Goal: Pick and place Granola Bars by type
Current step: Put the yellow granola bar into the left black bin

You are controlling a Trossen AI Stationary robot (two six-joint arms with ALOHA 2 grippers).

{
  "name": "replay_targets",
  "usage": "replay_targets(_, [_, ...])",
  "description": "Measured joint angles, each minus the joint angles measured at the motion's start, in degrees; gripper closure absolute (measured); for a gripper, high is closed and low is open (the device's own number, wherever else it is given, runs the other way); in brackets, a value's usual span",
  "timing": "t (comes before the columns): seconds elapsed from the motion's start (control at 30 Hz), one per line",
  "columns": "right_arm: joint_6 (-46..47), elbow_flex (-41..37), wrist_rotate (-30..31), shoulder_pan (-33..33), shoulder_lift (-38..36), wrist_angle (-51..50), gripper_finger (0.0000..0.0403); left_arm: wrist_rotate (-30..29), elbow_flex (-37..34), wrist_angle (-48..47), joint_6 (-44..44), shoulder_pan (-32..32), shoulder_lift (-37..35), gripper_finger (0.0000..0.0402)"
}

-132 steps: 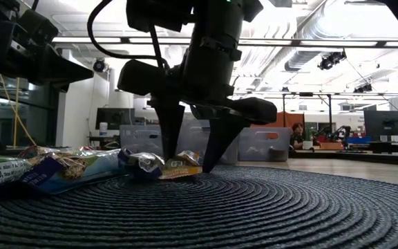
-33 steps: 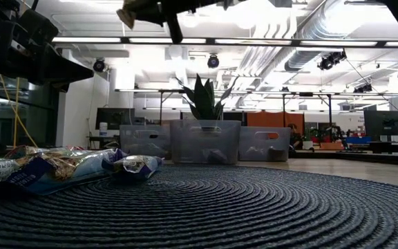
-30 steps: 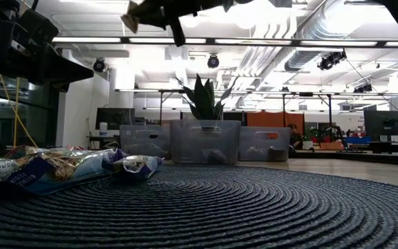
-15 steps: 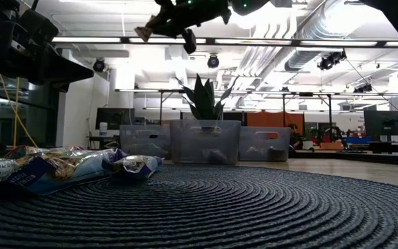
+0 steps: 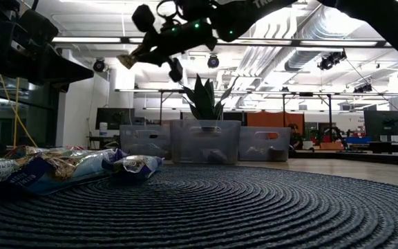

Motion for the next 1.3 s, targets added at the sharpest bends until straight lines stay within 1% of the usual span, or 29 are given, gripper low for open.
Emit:
replay_targets(0.07, [0.0,0.0,1.3,1.0,0.7,-0.3,0.0372,0.0,0.0,0.0,0.0,0.0,0.0,0.04])
replay_targets(0.13, [0.0,0.0,3.9,2.1,1.5,-0.4,0.0372,0.0,0.0,0.0,0.0,0.0,0.0,0.04])
replay_targets(0.23, [0.0,0.0,9.9,3.8,2.3,-0.6,0.0372,0.0,0.0,0.0,0.0,0.0,0.0,0.04])
replay_targets(0.33, [-0.1,0.0,17.6,5.4,2.4,-2.8,0.0372,0.0,0.0,-0.1,0.0,0.0,0.0,0.04])
replay_targets(0.4, [-1.9,0.0,22.1,6.2,2.4,-4.1,0.0372,0.0,0.0,-0.1,0.0,0.0,0.0,0.04])
replay_targets(0.53, [-5.3,0.0,26.8,6.7,2.4,-4.4,0.0372,0.0,0.0,-0.1,0.0,0.0,0.0,0.04])
replay_targets(0.63, [-6.5,0.0,27.8,6.3,2.9,-5.2,0.0372,0.0,0.0,-0.1,0.0,0.0,0.0,0.04])
replay_targets(0.8, [-7.6,0.0,25.7,5.4,5.1,-7.8,0.0372,0.0,0.0,-0.1,0.0,0.0,0.0,0.04])
replay_targets(1.1, [-8.0,0.0,26.2,3.6,7.6,-7.4,0.0372,0.0,0.0,-0.1,0.0,0.0,0.0,0.04])
replay_targets(1.3, [-8.1,-0.1,25.0,1.4,7.7,-9.9,0.0372,0.0,0.0,-0.1,0.0,0.0,0.0,0.04])
